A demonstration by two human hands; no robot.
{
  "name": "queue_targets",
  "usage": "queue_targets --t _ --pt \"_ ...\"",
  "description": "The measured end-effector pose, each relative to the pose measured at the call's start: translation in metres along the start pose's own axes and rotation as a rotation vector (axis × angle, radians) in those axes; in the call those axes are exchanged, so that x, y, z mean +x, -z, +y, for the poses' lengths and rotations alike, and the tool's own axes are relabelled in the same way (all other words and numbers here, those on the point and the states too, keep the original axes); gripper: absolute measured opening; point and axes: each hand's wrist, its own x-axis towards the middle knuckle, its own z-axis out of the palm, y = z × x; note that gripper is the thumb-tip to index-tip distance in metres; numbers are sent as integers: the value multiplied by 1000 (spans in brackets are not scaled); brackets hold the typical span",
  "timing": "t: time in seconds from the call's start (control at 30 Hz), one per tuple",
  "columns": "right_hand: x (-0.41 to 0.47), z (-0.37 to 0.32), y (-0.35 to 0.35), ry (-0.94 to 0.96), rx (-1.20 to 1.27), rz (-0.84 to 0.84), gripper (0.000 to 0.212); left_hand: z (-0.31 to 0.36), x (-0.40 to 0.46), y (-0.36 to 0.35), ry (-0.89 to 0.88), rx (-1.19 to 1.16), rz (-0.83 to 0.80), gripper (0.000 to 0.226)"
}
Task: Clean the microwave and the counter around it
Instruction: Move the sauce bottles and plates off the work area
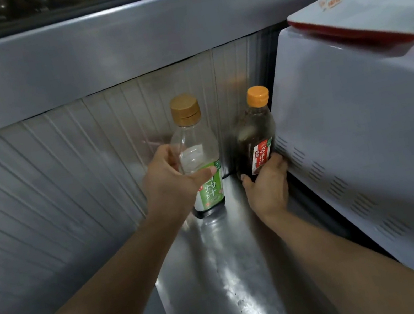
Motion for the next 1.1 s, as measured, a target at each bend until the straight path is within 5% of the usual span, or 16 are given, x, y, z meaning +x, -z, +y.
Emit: queue_targets --t 0.83,1.1 --pt "-45 22 69 74 9 -358 77 -3 -6 -54 -54 88 132 63" --pt "-45 23 77 156 -108 -359 76 -43 -15 -64 94 399 49 44"
